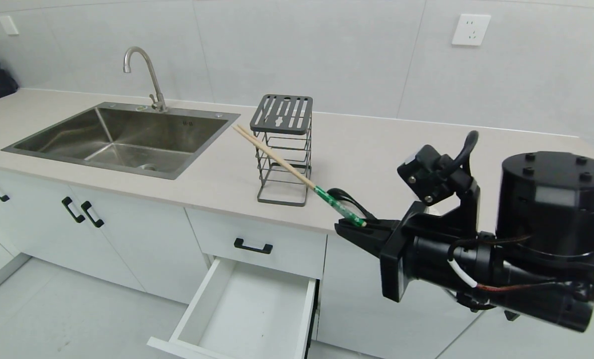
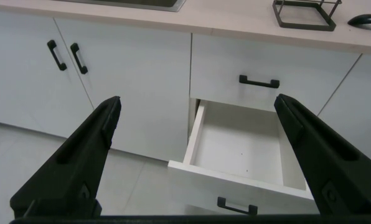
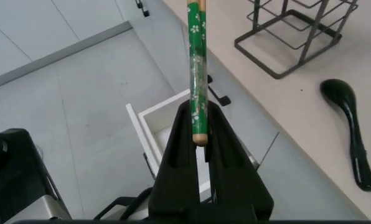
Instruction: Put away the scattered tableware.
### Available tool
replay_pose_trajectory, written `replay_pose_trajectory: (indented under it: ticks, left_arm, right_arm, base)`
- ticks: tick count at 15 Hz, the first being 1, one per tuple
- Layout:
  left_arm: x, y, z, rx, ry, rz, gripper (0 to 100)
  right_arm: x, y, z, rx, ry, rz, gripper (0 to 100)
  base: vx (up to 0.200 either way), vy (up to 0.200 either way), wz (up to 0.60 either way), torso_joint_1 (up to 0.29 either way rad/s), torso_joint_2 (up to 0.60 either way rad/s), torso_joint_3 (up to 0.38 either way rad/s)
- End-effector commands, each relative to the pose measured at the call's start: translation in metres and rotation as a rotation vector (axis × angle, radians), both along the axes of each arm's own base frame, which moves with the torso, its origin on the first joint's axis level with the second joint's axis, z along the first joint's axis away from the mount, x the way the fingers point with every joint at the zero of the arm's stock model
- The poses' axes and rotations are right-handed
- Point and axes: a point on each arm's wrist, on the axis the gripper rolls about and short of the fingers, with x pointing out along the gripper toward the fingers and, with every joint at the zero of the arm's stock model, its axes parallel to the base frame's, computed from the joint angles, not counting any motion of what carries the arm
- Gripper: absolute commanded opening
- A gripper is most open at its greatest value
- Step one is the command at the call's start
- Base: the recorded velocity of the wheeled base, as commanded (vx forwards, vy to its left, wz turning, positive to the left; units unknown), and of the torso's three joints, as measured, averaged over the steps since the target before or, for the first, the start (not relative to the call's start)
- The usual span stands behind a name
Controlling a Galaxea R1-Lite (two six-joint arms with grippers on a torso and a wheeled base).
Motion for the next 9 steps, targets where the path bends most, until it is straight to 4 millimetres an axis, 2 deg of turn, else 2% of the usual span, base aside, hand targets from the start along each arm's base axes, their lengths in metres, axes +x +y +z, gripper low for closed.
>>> replay_pose_trajectory:
  ticks: [1,4,7,9]
  left_arm:
    - [0.0,0.0,0.0,0.0,0.001,0.0,100]
    - [0.0,0.0,0.0,0.0,0.001,0.0,100]
    - [0.0,0.0,0.0,0.0,0.001,0.0,100]
    - [0.0,0.0,0.0,0.0,0.001,0.0,100]
  right_arm:
    - [0.004,0.015,-0.015,-0.042,0.031,0.026,0]
    - [0.008,0.026,-0.031,-0.081,0.063,0.037,0]
    - [0.014,0.033,-0.031,-0.078,0.063,0.033,0]
    - [0.014,0.035,-0.04,-0.101,0.083,0.036,0]
  base:
    - [0.0,0.0,0.0,0.0,0.0,0.0]
    - [0.0,0.0,0.0,0.0,0.0,0.0]
    - [0.0,0.0,0.0,0.0,0.0,0.0]
    - [0.0,0.0,0.0,0.0,0.0,0.0]
